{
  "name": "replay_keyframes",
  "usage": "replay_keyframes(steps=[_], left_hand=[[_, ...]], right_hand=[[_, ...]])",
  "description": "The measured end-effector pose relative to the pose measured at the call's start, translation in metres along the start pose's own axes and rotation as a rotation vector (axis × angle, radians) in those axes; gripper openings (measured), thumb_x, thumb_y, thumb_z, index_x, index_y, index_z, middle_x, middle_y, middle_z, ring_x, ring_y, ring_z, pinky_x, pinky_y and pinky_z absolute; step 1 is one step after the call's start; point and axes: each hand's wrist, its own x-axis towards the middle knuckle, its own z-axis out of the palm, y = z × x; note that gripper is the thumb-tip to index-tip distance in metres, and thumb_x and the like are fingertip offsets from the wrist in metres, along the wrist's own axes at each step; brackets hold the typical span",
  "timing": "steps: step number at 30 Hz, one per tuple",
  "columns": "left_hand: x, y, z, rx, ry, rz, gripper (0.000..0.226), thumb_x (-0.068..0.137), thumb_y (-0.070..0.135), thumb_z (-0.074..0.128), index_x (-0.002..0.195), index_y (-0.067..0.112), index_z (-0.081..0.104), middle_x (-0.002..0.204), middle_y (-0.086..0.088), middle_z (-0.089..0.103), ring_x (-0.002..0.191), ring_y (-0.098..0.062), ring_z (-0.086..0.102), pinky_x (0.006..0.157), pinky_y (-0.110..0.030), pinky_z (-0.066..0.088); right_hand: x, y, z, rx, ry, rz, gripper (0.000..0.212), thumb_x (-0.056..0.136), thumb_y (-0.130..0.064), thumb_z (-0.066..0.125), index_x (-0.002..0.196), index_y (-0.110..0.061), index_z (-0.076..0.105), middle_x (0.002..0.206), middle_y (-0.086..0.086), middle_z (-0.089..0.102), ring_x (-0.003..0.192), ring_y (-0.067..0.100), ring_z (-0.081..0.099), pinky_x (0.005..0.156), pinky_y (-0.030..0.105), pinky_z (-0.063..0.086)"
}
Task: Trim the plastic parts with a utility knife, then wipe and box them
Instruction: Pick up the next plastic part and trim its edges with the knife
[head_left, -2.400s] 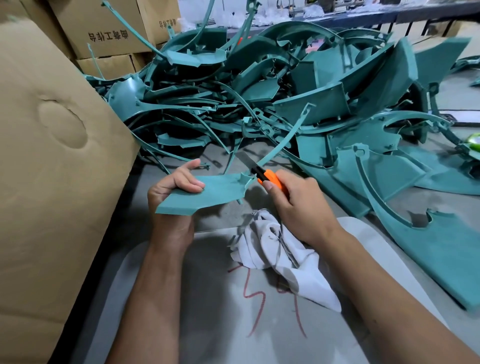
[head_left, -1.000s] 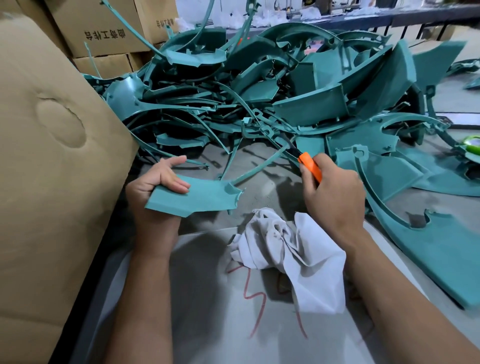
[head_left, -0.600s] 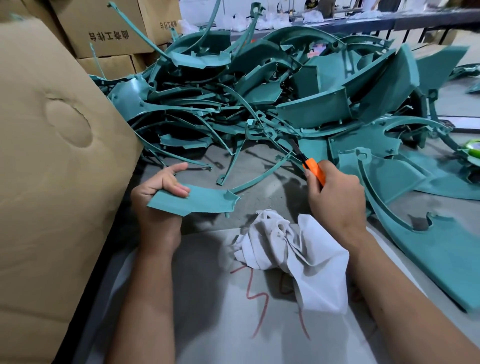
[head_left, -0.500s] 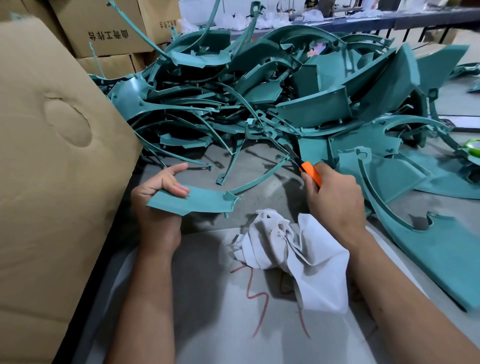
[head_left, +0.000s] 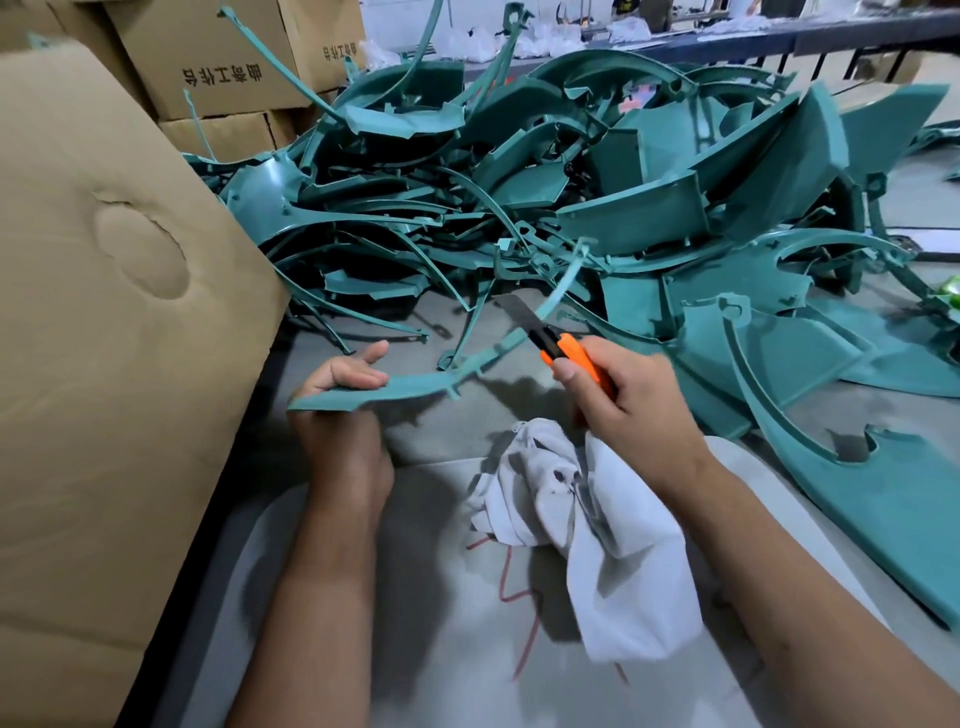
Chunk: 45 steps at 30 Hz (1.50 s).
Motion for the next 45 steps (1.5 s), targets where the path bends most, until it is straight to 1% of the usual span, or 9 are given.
replay_keyframes(steps=[4, 8, 13, 18, 22, 27, 35, 39, 45], left_hand=[[0.007, -0.019, -0.002, -0.156, 0.006, -0.075, 0.070, 0.093, -0.028, 0.042, 0.048, 0.022, 0.059, 0.057, 0.009, 0.058, 0.083, -0.009, 0.074, 0.090, -0.023, 0.055], [0.008, -0.024, -0.008, -0.030, -0.155, -0.092, 0.028, 0.097, -0.020, 0.038, 0.105, -0.012, 0.064, 0.064, 0.018, 0.062, 0.067, 0.005, 0.060, 0.081, -0.013, 0.050], [0.011, -0.007, -0.007, -0.174, -0.327, 0.149, 0.045, 0.088, -0.006, 0.051, 0.063, 0.025, 0.073, 0.064, 0.010, 0.067, 0.071, -0.005, 0.065, 0.118, -0.048, 0.037], [0.011, 0.004, -0.008, -0.036, -0.406, 0.362, 0.039, 0.083, 0.042, 0.079, 0.072, 0.007, 0.066, 0.068, 0.017, 0.069, 0.072, 0.000, 0.063, 0.114, -0.054, 0.041], [0.010, 0.006, -0.010, 0.075, -0.446, 0.407, 0.018, 0.072, -0.004, 0.064, 0.088, 0.004, 0.060, 0.066, 0.008, 0.065, 0.082, -0.008, 0.063, 0.111, -0.072, 0.033], [0.009, 0.007, -0.007, 0.102, -0.419, 0.496, 0.055, 0.088, 0.053, 0.073, 0.095, 0.001, 0.056, 0.074, 0.013, 0.068, 0.089, -0.009, 0.067, 0.111, -0.063, 0.039], [0.014, 0.005, -0.014, 0.126, -0.390, 0.457, 0.025, 0.089, 0.045, 0.076, 0.072, 0.028, 0.070, 0.080, 0.014, 0.071, 0.092, -0.031, 0.065, 0.108, -0.048, 0.044], [0.017, -0.002, -0.022, 0.120, -0.459, 0.472, 0.037, 0.088, 0.047, 0.076, 0.071, 0.016, 0.066, 0.086, 0.014, 0.074, 0.087, -0.009, 0.068, 0.107, -0.056, 0.043], [0.034, -0.002, -0.023, 0.060, -0.673, 0.490, 0.064, 0.094, 0.057, 0.065, 0.072, -0.001, 0.048, 0.089, 0.024, 0.073, 0.087, 0.007, 0.067, 0.116, -0.043, 0.039]], right_hand=[[-0.002, -0.011, 0.010, 0.052, -0.115, 0.040, 0.034, 0.106, -0.038, 0.051, 0.077, -0.020, 0.057, 0.060, -0.004, 0.057, 0.054, 0.018, 0.052, 0.052, 0.037, 0.040], [-0.003, -0.016, 0.014, 0.081, -0.114, 0.056, 0.034, 0.108, -0.033, 0.054, 0.078, -0.018, 0.059, 0.061, 0.000, 0.061, 0.054, 0.023, 0.056, 0.053, 0.042, 0.045], [-0.005, -0.014, 0.016, 0.003, -0.199, 0.092, 0.037, 0.107, -0.035, 0.054, 0.073, -0.020, 0.054, 0.054, -0.009, 0.051, 0.051, 0.013, 0.044, 0.049, 0.024, 0.029], [-0.003, -0.013, 0.018, -0.203, -0.194, 0.118, 0.035, 0.105, -0.041, 0.051, 0.077, -0.021, 0.050, 0.060, 0.001, 0.053, 0.057, 0.025, 0.050, 0.053, 0.040, 0.036], [-0.003, -0.016, 0.020, -0.282, -0.206, 0.093, 0.033, 0.105, -0.041, 0.052, 0.078, -0.023, 0.048, 0.058, -0.002, 0.049, 0.056, 0.025, 0.048, 0.052, 0.039, 0.033], [-0.003, -0.017, 0.012, -0.052, -0.297, 0.090, 0.036, 0.106, -0.034, 0.055, 0.076, -0.015, 0.056, 0.051, -0.007, 0.044, 0.051, 0.016, 0.041, 0.050, 0.029, 0.028], [-0.002, -0.015, 0.010, -0.123, -0.303, 0.188, 0.043, 0.105, -0.036, 0.056, 0.067, -0.015, 0.049, 0.050, -0.002, 0.043, 0.050, 0.017, 0.039, 0.047, 0.028, 0.026], [-0.001, -0.017, 0.010, -0.111, -0.385, 0.210, 0.047, 0.105, -0.039, 0.054, 0.066, -0.016, 0.045, 0.048, -0.005, 0.039, 0.047, 0.015, 0.035, 0.047, 0.027, 0.023], [-0.004, -0.018, -0.008, 0.579, -0.479, 0.330, 0.043, 0.109, -0.038, 0.052, 0.083, -0.004, 0.060, 0.052, 0.009, 0.050, 0.035, 0.018, 0.036, 0.036, 0.021, 0.029]])
